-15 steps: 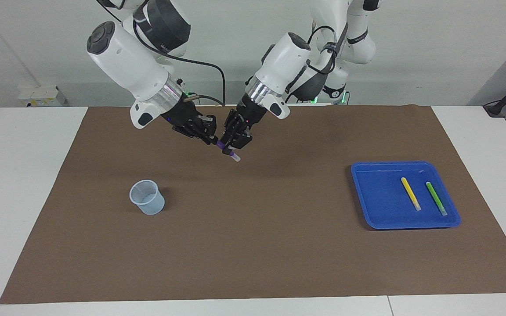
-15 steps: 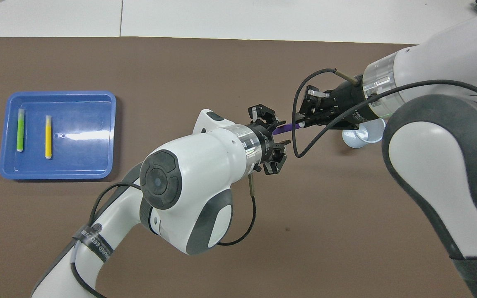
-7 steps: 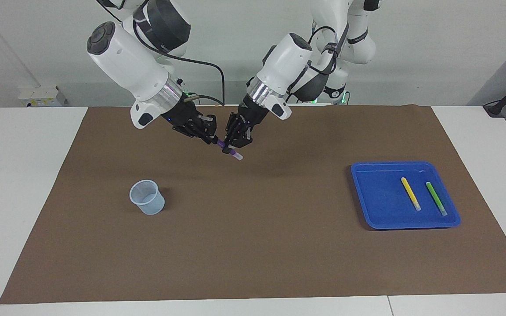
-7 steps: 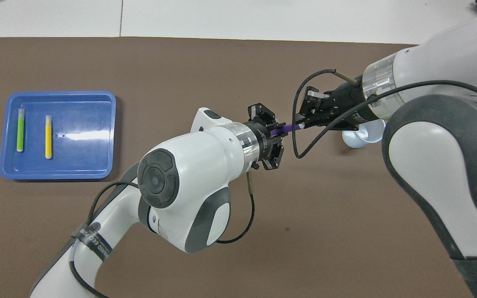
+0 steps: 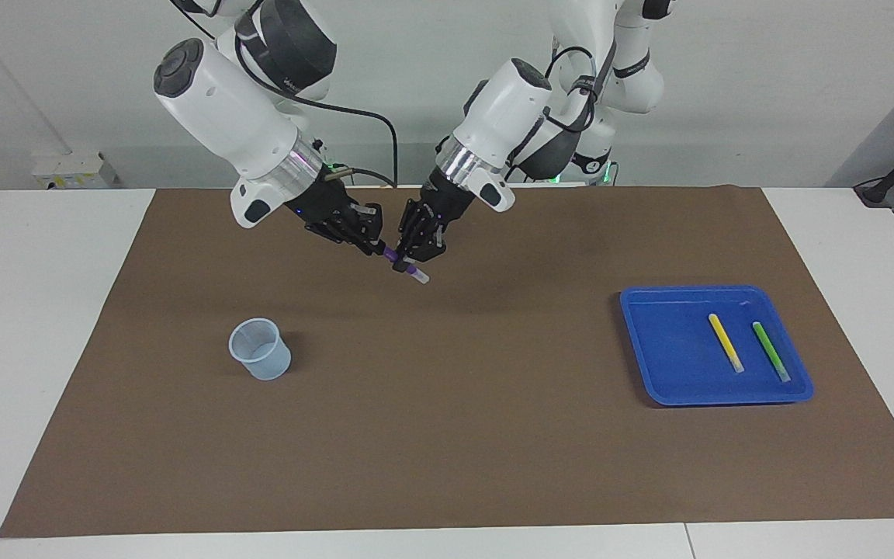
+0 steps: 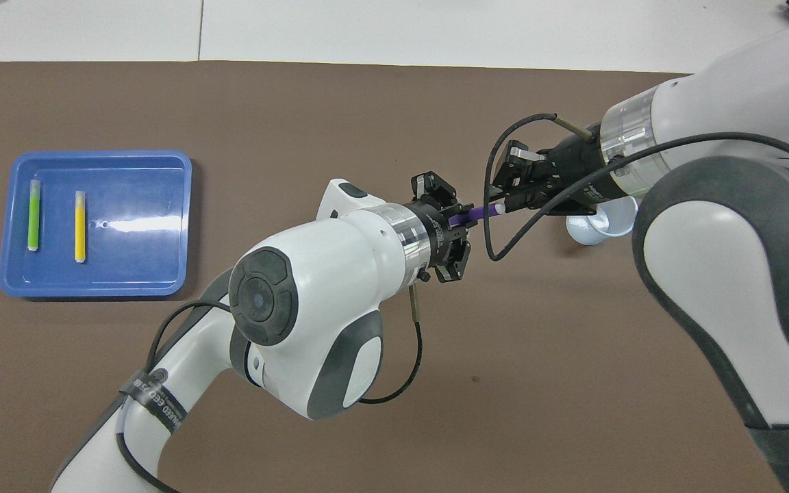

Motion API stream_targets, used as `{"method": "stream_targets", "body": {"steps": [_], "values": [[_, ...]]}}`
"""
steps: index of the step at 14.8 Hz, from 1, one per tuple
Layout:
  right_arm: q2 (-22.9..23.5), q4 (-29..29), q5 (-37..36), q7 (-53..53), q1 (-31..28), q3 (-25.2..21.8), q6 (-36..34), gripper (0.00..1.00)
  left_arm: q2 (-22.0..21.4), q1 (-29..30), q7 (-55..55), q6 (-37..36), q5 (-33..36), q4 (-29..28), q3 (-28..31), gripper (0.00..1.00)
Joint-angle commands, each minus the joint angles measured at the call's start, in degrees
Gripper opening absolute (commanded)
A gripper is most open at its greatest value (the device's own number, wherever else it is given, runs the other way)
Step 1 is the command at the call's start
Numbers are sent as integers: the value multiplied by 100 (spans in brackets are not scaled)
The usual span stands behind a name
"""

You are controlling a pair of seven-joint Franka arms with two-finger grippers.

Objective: Right arm passes pens to left for tray arrangement
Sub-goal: 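Close the left gripper on the purple pen held by the right gripper, then carry the purple pen to the tray while the right gripper withdraws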

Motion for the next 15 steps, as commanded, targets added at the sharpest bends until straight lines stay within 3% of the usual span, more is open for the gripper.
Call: {"method": "stream_targets", "body": {"steps": [1, 3, 5, 8, 11, 15], "values": [[-35, 17, 15, -39, -116, 28, 61, 84, -35, -44, 23, 46, 52, -81, 24, 0], [-35, 35, -11, -48, -151, -15, 9, 87, -44, 8, 232, -67, 61, -55, 33, 0], [-61, 52, -334, -196, -247, -51, -35, 100, -53, 96, 881, -400, 61, -11, 59, 0], [-131, 52, -819, -1222, -572, -68, -202, 100, -62, 482, 2041, -1242, 61, 208, 60, 0], [-316, 44, -1354, -1436, -1046, -60, -360, 100, -97, 746, 3385, -2052, 79, 323, 77, 0], [-448, -35, -2242, -2540, -1600, -51, -887, 100, -281, 869, 4599, -2974, 1209, 191, 95, 0]]}}
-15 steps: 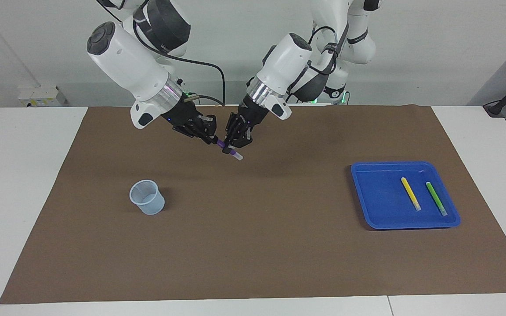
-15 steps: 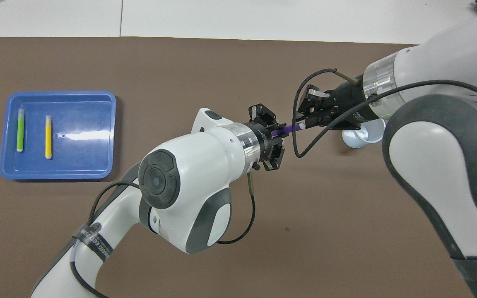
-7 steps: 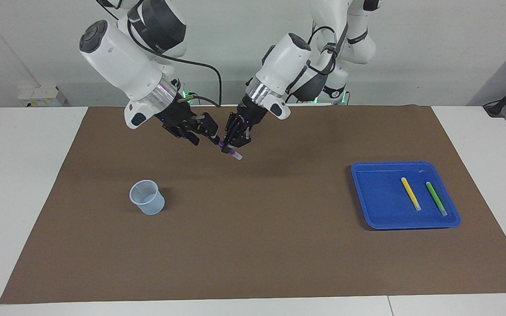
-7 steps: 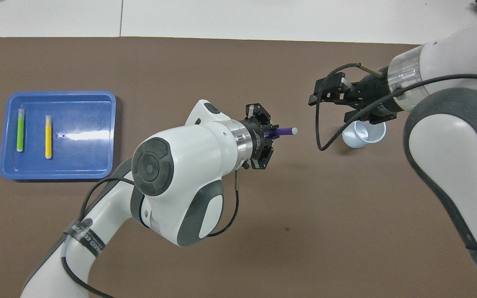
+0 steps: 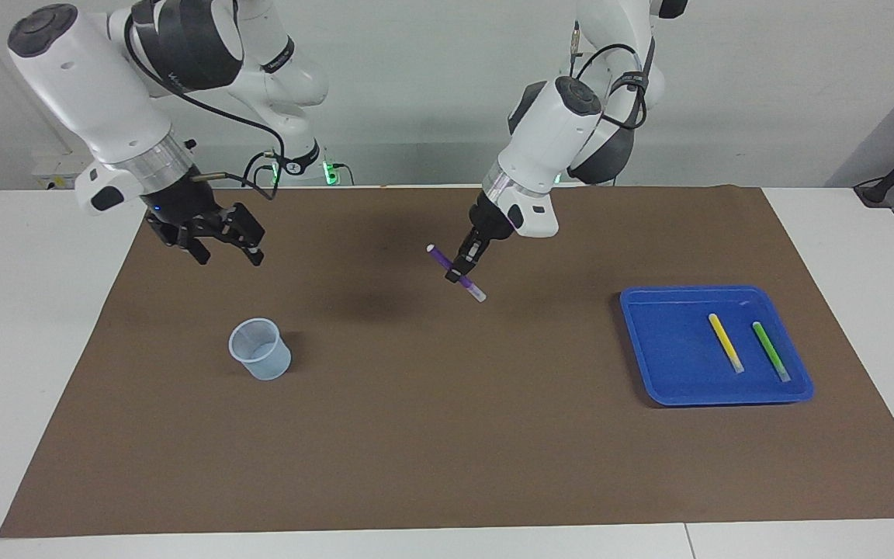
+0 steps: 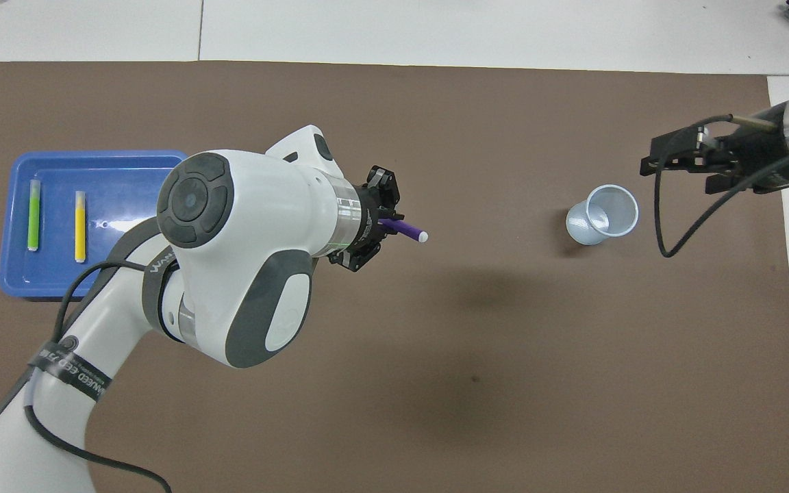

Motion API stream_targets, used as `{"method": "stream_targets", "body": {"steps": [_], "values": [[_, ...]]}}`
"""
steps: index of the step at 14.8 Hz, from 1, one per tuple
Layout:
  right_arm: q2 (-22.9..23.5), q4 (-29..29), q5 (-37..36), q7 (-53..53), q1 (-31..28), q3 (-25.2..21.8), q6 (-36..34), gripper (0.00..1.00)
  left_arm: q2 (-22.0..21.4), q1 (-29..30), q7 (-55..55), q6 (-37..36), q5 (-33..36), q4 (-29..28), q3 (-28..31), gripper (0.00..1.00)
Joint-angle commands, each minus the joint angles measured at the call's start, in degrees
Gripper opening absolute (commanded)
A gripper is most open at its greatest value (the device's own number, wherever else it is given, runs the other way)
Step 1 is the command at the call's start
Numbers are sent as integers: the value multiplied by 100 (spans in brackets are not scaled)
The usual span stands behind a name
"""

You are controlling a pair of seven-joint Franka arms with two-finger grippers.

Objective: Right arm passes pens to left for tray arrangement
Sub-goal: 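Carry the purple pen to the tray while the right gripper withdraws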

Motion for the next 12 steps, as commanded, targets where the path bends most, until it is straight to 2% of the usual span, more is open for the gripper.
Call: {"method": "stream_targets", "body": {"steps": [1, 3, 5, 10, 12], "values": [[-138, -119, -346, -946, -366, 61, -286, 100, -236, 220, 1061, -890, 799, -91, -6, 0], [-147, -136, -346, -1081, -482, 61, -339, 100, -280, 475, 2282, -1463, 1152, -73, -6, 0], [-147, -145, -346, -1055, -438, 70, -287, 100, -306, 835, 2962, -1684, 1180, -73, -6, 0], [-191, -171, -346, -1055, -420, 70, -383, 100, -341, 1547, 4605, -1861, 1584, -117, -6, 0], [-208, -163, -337, -1037, -412, 70, -672, 100, -368, 1969, 5378, -1808, 1611, -240, -6, 0]]}}
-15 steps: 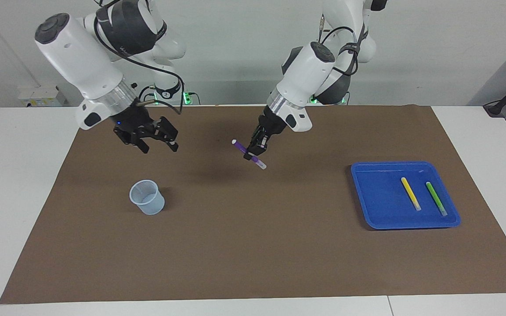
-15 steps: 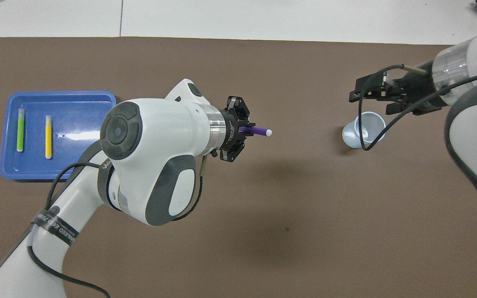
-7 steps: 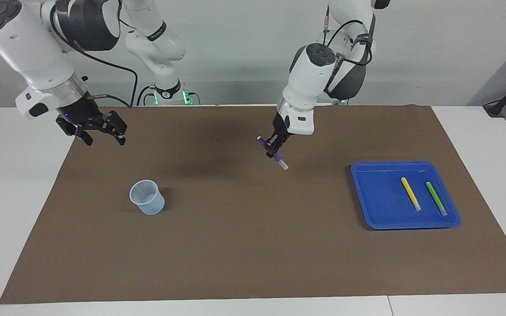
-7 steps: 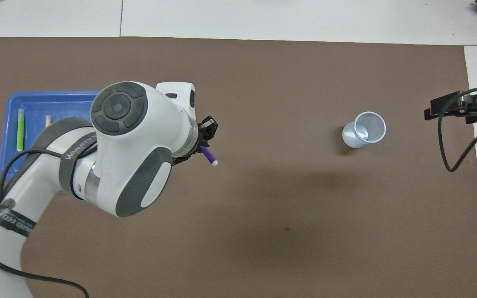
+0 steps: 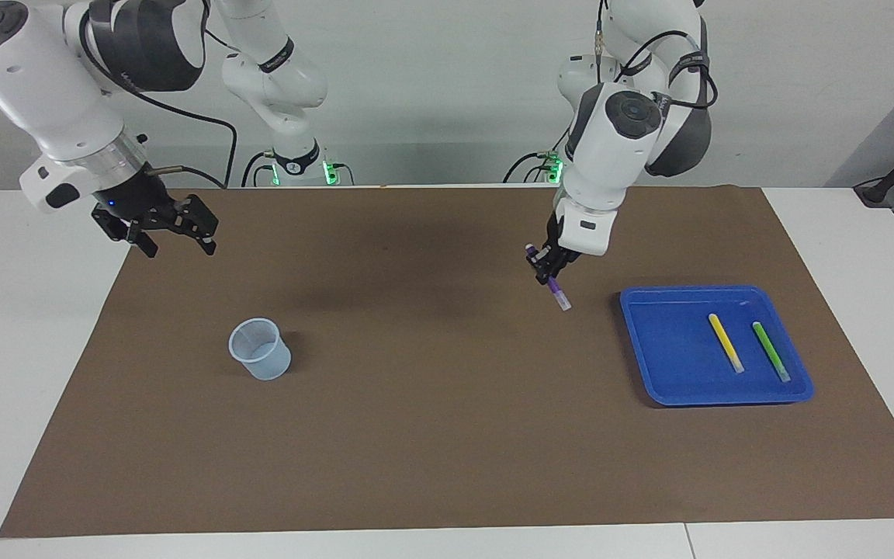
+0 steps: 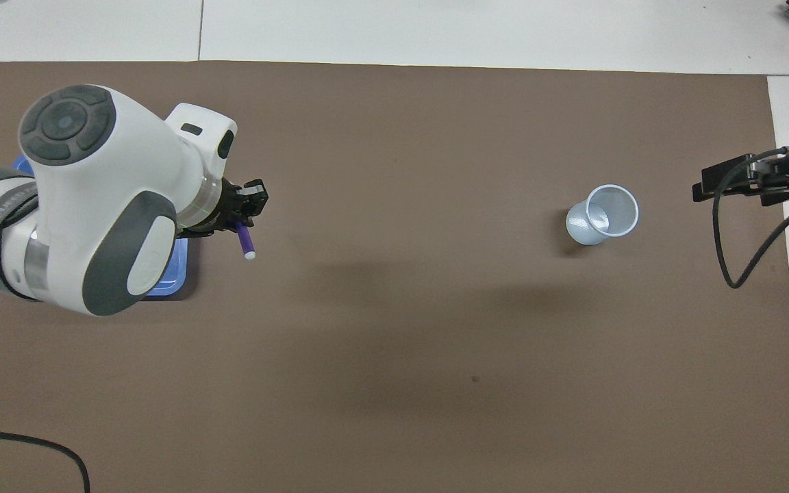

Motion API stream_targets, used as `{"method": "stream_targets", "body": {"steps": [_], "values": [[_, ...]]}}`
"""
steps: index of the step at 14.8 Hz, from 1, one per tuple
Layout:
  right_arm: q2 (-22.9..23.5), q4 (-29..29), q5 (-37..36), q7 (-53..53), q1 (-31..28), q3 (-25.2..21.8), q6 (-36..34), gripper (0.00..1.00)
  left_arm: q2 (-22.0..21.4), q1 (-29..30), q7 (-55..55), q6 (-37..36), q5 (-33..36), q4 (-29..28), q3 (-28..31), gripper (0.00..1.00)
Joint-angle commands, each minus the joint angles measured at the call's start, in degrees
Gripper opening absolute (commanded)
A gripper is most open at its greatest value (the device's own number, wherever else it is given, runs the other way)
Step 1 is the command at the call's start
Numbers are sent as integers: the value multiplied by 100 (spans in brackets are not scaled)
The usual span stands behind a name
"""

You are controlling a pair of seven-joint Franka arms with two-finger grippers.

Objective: Right arm passes pens to left for tray arrangement
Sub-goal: 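Carry the purple pen to the tray while the right gripper withdraws, then lower the purple pen into the blue tray and open the left gripper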

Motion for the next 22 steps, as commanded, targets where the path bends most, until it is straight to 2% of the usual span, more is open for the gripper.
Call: {"method": "stream_targets", "body": {"steps": [1, 4, 7, 10, 11, 12, 14, 17, 19, 22], "values": [[-170, -124, -114, -74, -24, 40, -253, 100, -182, 646, 1109, 49, 118, -279, -57, 0], [-205, -124, -114, -74, -41, 31, -210, 100, -261, 1332, 2296, 365, 127, -560, -57, 0], [-284, -185, -114, -74, -85, 22, -262, 100, -366, 1720, 2940, 1076, 127, -1017, -49, 0], [-985, -1192, -123, -83, 11, 31, -62, 100, -217, 1756, 3003, 1823, 293, -1386, -49, 0], [-1283, -1648, -123, -91, 90, 31, 270, 100, -130, 1765, 3081, 1878, 311, -1414, -49, 0], [-1408, -1853, -123, -109, 99, 31, 430, 100, -60, 1782, 3204, 1896, 312, -1414, -49, 0], [-1383, -1768, -114, -118, 90, 31, 467, 100, 299, 1896, 3599, 2131, 312, -1414, -49, 0], [-1418, -1732, -114, -118, 108, 40, 397, 100, 766, 1949, 3627, 2562, 312, -1405, -49, 0], [-1418, -1732, -114, -126, 117, 40, 458, 100, 925, 2037, 3627, 2835, 312, -1423, -49, 0], [-1401, -1706, -114, -275, 108, 49, 476, 100, 934, 2072, 3618, 2863, 312, -1493, -49, 0]]}}
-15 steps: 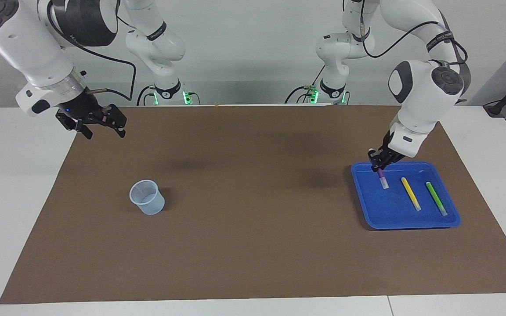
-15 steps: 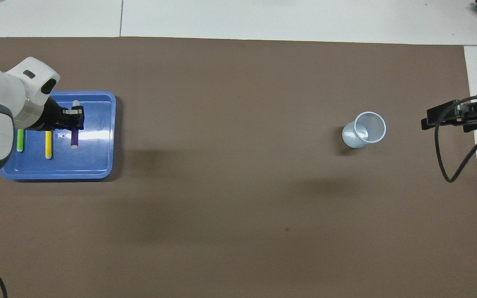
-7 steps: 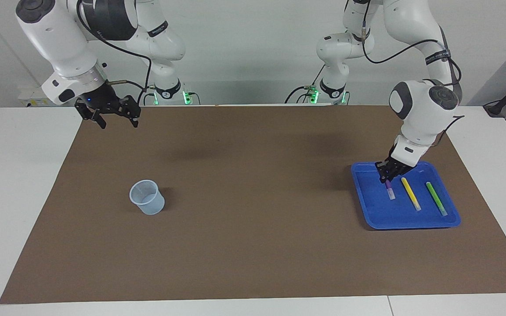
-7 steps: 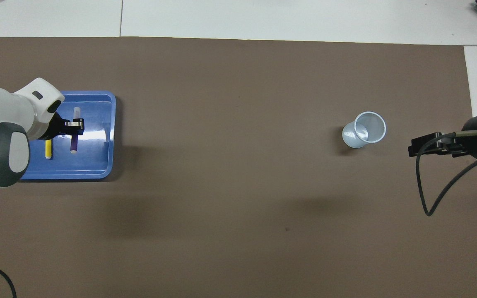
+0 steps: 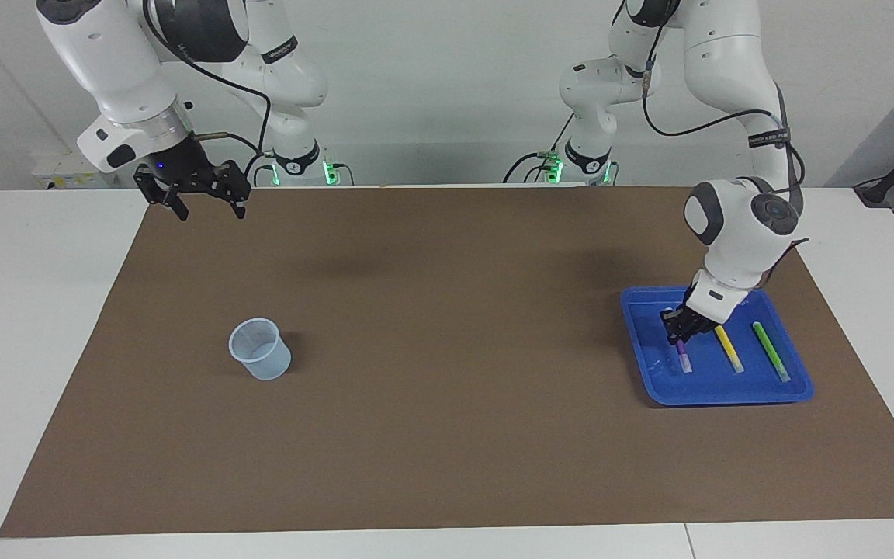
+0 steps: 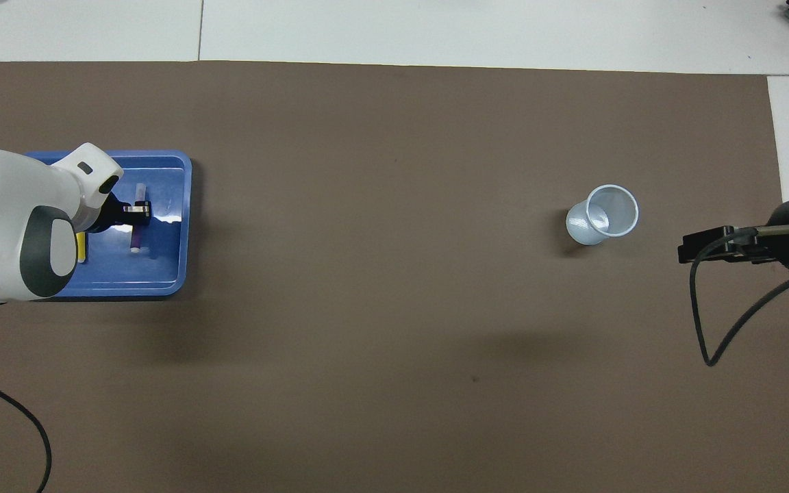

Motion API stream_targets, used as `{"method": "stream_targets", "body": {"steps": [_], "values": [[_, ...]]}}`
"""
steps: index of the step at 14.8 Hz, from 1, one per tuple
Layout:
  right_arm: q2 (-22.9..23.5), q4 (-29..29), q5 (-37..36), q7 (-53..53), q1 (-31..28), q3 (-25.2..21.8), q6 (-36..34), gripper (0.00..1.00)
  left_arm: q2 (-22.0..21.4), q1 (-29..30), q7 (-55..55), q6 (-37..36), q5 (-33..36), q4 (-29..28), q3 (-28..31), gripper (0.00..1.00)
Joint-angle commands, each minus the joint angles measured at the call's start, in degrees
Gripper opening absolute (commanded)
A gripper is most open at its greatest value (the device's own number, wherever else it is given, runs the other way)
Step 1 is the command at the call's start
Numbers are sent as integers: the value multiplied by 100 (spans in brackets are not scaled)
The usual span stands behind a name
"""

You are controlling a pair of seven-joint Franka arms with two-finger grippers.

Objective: Right arm passes pens to left for tray arrangement
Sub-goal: 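Lower the purple pen into the blue tray and open the left gripper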

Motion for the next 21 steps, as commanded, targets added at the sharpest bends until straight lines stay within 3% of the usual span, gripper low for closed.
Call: {"method": "stream_targets", "body": {"steps": [1, 2, 3, 4, 5, 8, 13, 21], "values": [[-101, -138, -104, -417, -37, 27, 137, 100, -67, 104, 38, 72, 118, -96, -53, 7], [-101, -129, -104, -549, -54, 18, 145, 100, -67, 104, 3, 63, 118, -88, -53, 19], [-92, -112, -104, -585, -80, 18, 145, 100, -67, 104, -14, 54, 118, -79, -53, 44], [-101, -120, -104, -568, -81, 18, 189, 100, -67, 104, -15, 28, 118, -53, -53, 81], [-101, -138, -104, -559, -63, 27, 233, 100, -67, 95, -15, -16, 118, -27, -53, 99], [-127, -226, -104, -533, -2, 27, 426, 100, -198, 77, -23, -217, 118, 17, -53, 100], [-110, -278, -112, -524, -2, 27, 523, 100, -795, 69, -23, -1903, 109, 676, -62, 100], [-127, -366, -104, -550, -10, 27, 567, 100, -2121, 25, -23, -3460, 92, 905, -71, 100]]}}
